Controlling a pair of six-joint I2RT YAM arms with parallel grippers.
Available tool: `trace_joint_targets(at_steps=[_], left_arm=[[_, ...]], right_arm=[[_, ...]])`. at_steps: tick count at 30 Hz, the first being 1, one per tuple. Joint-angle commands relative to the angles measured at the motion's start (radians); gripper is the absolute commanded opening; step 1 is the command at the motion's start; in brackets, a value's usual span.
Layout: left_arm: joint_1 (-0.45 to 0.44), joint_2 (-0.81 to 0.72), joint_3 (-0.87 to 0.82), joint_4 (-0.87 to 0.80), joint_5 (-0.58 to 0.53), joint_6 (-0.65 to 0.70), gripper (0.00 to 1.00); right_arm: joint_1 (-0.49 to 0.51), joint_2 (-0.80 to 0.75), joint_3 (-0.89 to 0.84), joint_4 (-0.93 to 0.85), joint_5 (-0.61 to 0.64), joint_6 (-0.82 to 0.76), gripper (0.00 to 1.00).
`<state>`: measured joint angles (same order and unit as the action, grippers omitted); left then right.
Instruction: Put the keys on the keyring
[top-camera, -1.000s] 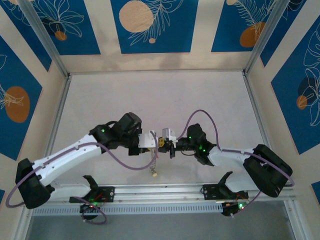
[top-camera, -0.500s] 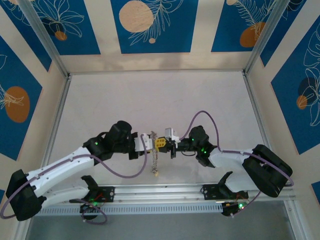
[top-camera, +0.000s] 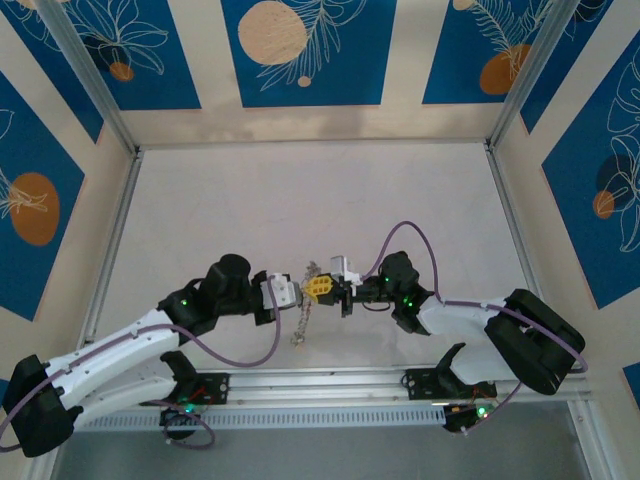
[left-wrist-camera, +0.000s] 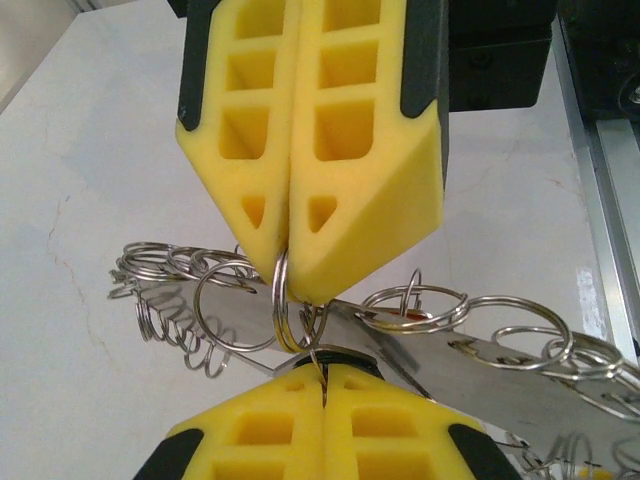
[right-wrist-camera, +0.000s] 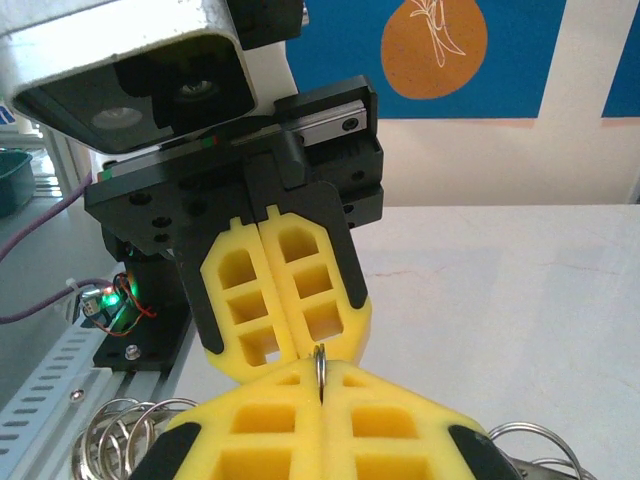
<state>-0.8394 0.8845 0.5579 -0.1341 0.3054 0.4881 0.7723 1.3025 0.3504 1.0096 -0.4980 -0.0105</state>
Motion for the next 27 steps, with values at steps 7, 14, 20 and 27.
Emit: trace_joint_targets(at_steps=[7,14,20,27], left_arm=[[0.008,0.006,0.026,0.041,0.072,0.005,0.25],[0.007,0.005,0.028,0.061,0.075,-0.023,0.22],[0.007,0.022,0.058,0.033,0.06,-0.014,0.21],[0.009,0.031,0.079,-0.01,0.001,-0.016,0.21]], right_arm=[[0.01,0.02,-0.006,0.073,0.009,-0.005,0.0],[0.01,0.02,-0.009,0.065,0.007,-0.015,0.0],[0.01,0.016,-0.013,0.048,0.003,-0.035,0.0],[0.01,0.015,-0.008,0.018,-0.015,-0.058,0.0]])
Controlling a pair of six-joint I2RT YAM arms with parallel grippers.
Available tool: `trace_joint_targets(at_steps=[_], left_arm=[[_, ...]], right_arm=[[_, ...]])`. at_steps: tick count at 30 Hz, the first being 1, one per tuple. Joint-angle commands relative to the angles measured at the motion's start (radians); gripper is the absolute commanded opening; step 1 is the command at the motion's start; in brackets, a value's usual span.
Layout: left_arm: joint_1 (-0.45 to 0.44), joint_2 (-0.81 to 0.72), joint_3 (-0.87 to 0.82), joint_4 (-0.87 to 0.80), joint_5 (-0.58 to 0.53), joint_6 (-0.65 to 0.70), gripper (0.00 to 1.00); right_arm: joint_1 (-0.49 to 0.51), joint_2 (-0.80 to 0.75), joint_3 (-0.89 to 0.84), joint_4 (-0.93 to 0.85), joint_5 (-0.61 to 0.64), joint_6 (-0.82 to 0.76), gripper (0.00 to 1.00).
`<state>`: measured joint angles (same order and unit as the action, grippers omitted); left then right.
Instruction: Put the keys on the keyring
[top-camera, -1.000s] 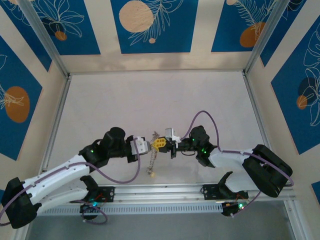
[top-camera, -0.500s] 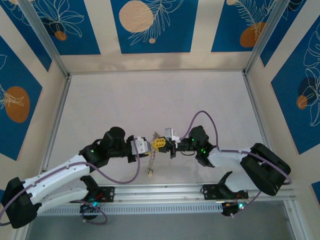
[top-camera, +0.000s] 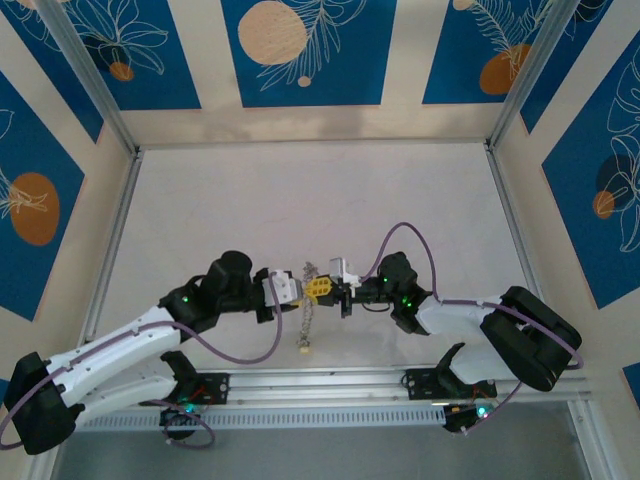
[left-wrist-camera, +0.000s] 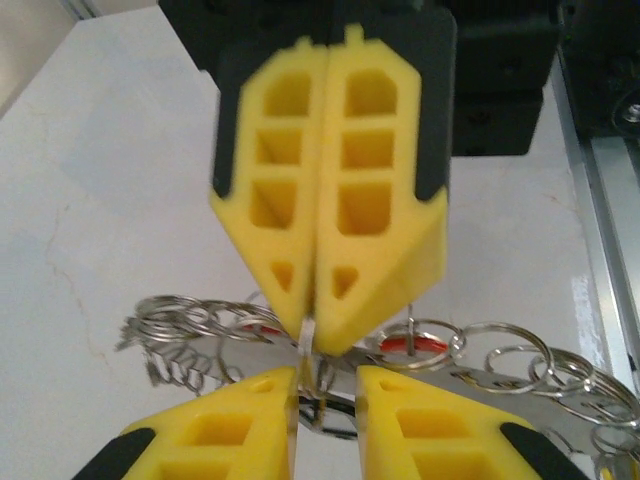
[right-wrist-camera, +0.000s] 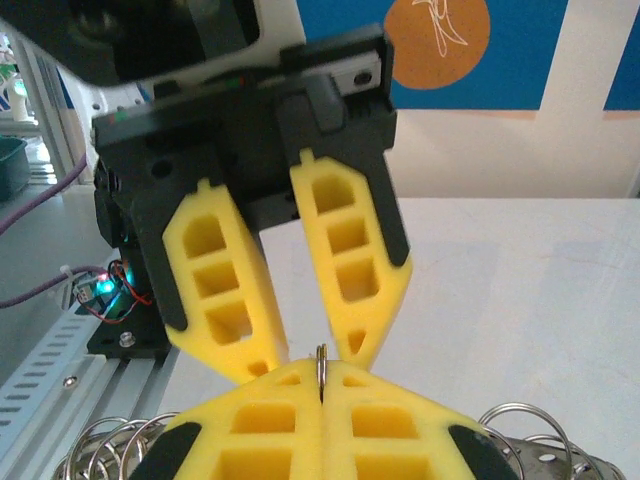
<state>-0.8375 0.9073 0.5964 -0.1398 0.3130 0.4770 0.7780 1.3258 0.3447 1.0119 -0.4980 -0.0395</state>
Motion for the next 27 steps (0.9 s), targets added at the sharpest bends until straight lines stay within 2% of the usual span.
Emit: trace_joint_targets(at_steps=[1,6,11,12,14,17,19,21,24,27], left_arm=[[0.006,0.013,0.044,-0.005,0.006,-0.005,0.21],[0.007,0.04,0.065,-0.01,0.026,-0.002,0.13],[0.007,0.078,0.074,-0.031,0.041,0.006,0.12],[0.006,0.084,0.074,-0.032,0.044,0.006,0.1],[0.006,0.088,0.076,-0.036,0.049,0.006,0.0],[0.009,0.091,0.098,-0.069,0.034,0.016,0.0],[0.009,0.106,0.141,-0.131,-0.007,0.025,0.0],[0.008,0.149,0.217,-0.246,-0.038,0.069,0.0],[0.007,0.236,0.348,-0.446,-0.069,0.132,0.0],[0.003,0.306,0.446,-0.571,-0.079,0.174,0.0]], right_arm=[[0.004,-0.006,-0.001,0.017,-0.017,-0.028,0.0],[0.004,-0.002,0.005,0.022,-0.019,-0.029,0.0],[0.004,-0.01,0.004,0.022,-0.013,-0.029,0.0],[0.004,-0.011,0.006,0.018,-0.014,-0.029,0.0],[0.004,-0.011,0.007,0.01,-0.012,-0.033,0.0],[0.002,-0.023,0.008,-0.035,0.011,-0.057,0.01],[-0.002,-0.06,0.017,-0.161,0.042,-0.121,0.14],[-0.008,-0.101,0.035,-0.302,0.056,-0.185,0.21],[-0.021,-0.142,0.044,-0.422,0.067,-0.234,0.27],[-0.036,-0.155,0.027,-0.426,0.073,-0.228,0.3]])
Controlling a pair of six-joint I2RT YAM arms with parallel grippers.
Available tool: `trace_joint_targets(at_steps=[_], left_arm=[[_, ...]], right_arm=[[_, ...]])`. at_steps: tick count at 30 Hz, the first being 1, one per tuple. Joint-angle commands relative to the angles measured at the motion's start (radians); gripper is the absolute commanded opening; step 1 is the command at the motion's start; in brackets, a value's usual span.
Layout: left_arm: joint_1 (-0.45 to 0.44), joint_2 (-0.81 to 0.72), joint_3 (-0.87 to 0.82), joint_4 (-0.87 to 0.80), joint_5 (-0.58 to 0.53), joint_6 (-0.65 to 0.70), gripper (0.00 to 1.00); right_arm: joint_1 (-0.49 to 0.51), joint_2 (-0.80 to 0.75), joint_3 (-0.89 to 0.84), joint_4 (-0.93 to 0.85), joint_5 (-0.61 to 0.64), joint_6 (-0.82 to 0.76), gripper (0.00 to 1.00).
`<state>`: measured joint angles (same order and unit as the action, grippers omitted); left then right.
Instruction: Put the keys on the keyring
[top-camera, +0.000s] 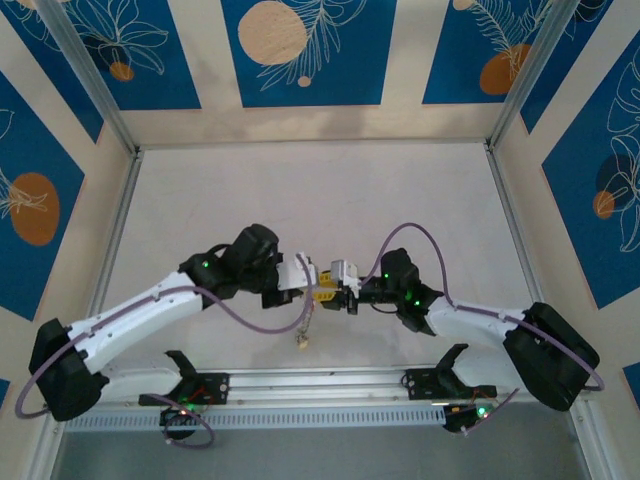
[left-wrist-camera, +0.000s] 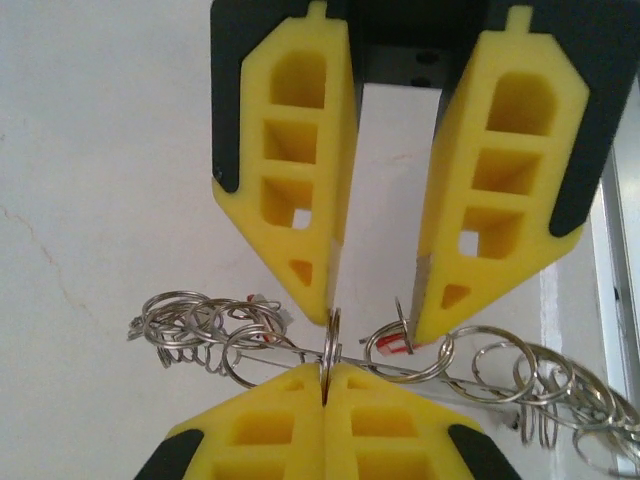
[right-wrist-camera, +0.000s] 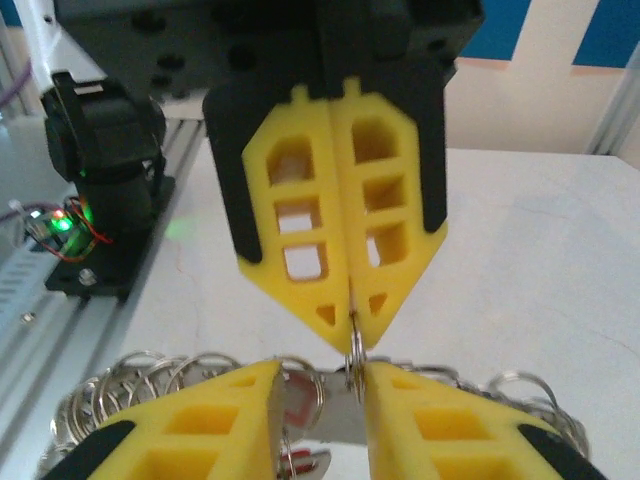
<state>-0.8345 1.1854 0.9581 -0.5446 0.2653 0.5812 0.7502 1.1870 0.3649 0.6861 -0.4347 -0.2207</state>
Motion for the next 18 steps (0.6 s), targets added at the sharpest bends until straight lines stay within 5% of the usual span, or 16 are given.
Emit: trace_joint_targets(at_steps=[1,8,18], left_arm=[[-0.005,0.051,0.118,-0.206,-0.036,0.084,0.0],[-0.078,0.207,0.307,-0.411,-0.125,0.157,0.0],[-0.097,0.253,0.392,-0.436,-0.103,0.155,0.0]], right_arm=[[-0.011,-0.017,0.004,-0.096,0.012,-0.042,0.31],[-0.018,0.015,0.005,-0.039,0.017,0.018,0.33],[-0.025,0.067,-0.019,0.09,-0.05,0.093,0.33]])
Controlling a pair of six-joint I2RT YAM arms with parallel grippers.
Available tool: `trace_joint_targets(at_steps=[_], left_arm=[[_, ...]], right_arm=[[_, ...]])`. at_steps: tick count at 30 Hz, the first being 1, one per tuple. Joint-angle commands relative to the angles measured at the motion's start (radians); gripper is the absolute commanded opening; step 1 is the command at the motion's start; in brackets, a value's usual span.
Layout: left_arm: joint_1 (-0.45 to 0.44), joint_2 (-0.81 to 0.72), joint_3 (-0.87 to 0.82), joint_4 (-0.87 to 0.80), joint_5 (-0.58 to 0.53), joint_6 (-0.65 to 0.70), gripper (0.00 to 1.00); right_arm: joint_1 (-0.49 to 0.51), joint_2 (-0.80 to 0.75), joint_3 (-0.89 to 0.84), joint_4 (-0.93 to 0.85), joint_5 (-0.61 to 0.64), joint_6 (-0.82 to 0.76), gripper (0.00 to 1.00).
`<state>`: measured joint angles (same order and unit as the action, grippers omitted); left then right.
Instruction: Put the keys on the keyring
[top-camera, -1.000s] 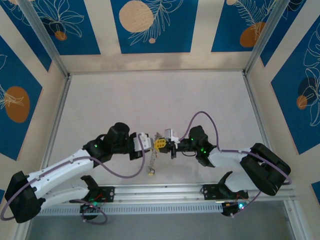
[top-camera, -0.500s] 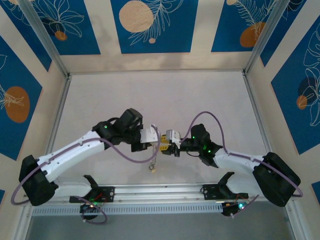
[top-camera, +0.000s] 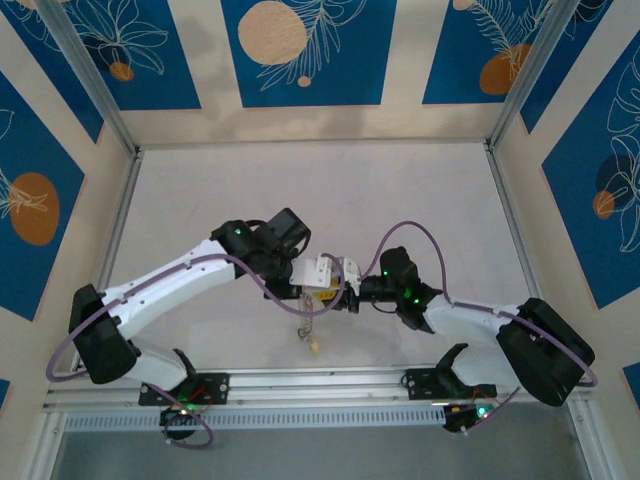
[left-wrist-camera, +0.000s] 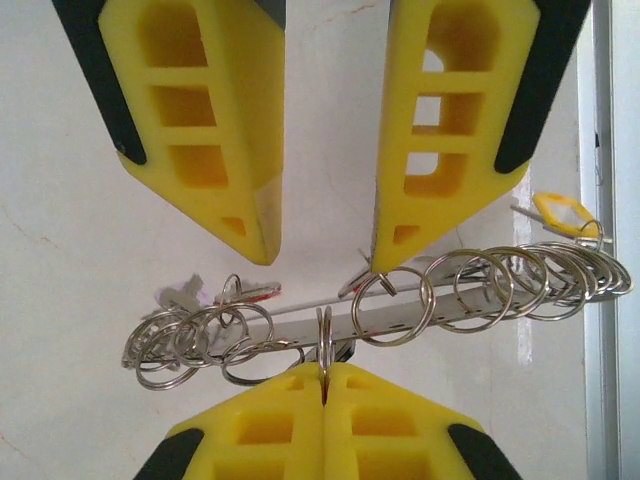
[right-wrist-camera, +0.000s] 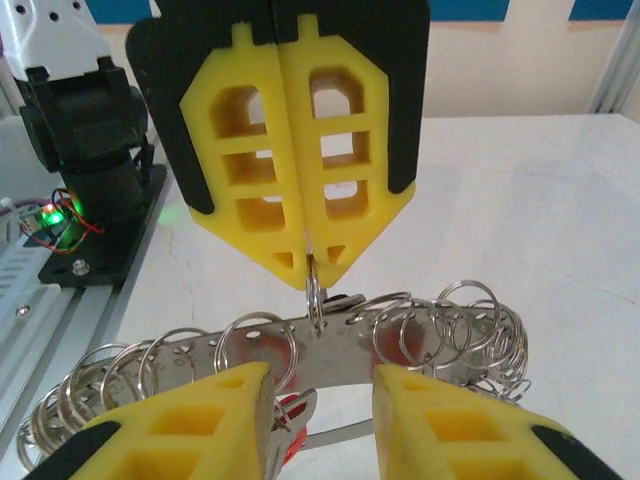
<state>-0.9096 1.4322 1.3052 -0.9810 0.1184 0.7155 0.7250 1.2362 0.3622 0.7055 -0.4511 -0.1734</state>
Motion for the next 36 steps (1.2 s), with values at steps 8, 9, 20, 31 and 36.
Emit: trace_joint_targets(at_steps=[8,9,20,31,36], left_arm=[[-0.016,-0.025,0.011,0.06,0.115,0.02,0.0],[-0.017,-0.027,0.009,0.064,0.121,0.022,0.0],[-0.007,-0.054,-0.02,0.126,0.201,0.03,0.0],[0.046,-0.124,-0.109,0.179,0.248,0.031,0.06],[0.095,-0.204,-0.232,0.284,0.307,-0.016,0.15]], right_arm=[[-0.003,0.049,-0.044,0.194,-0.088,0.115,0.26],[-0.003,0.051,-0.047,0.205,-0.092,0.124,0.26],[0.001,0.074,-0.049,0.27,-0.093,0.186,0.13],[0.004,0.092,-0.05,0.332,-0.115,0.22,0.0],[0.004,0.086,-0.053,0.376,-0.126,0.235,0.0]])
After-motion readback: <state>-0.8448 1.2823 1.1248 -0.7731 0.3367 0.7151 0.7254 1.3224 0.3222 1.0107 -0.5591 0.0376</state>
